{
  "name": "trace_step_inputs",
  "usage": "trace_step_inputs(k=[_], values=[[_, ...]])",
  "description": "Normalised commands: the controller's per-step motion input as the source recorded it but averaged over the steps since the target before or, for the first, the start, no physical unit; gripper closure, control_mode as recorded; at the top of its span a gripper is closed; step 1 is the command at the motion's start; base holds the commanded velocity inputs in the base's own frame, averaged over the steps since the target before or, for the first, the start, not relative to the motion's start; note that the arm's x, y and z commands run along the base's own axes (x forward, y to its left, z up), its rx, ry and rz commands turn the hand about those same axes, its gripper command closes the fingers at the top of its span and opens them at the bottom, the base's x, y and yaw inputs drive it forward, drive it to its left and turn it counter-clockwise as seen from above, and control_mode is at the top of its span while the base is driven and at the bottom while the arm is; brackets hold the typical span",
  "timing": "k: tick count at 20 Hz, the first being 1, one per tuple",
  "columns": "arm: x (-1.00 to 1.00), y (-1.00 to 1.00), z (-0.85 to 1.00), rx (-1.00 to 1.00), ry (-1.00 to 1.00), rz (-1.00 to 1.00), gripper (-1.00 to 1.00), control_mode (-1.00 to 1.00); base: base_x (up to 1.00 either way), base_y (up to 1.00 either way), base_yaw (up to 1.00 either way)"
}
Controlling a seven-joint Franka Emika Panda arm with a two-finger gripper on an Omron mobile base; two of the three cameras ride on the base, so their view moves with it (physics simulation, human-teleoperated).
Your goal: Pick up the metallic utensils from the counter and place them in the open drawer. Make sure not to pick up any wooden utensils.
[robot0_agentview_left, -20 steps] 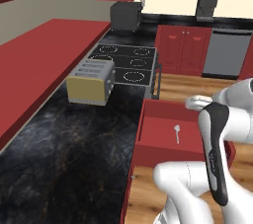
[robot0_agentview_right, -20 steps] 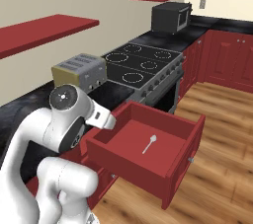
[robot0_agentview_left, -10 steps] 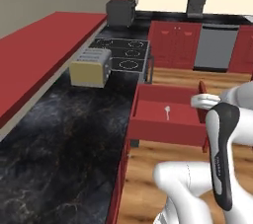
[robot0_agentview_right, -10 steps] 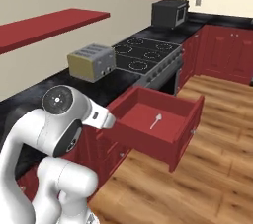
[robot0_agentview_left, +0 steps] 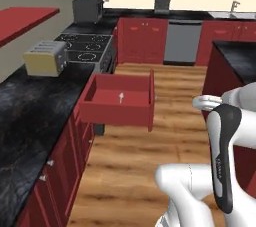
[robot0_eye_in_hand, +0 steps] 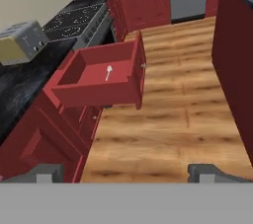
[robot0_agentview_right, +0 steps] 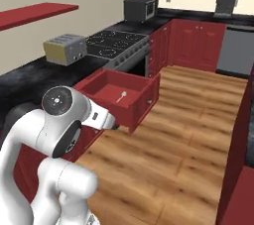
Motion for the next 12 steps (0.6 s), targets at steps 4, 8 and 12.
trace_step_inputs(k=[4, 8, 12], values=[[0.0, 0.0, 0.0, 0.0, 0.0, 0.0, -1.0, 1.0, -0.98, -0.78, -0.21], [0.0, 0.0, 0.0, 0.0, 0.0, 0.0, -1.0, 1.0, -0.16, -1.0, -0.16], [0.0, 0.0, 0.0, 0.0, 0.0, 0.0, -1.0, 1.0, 0.01, -1.0, -0.1]])
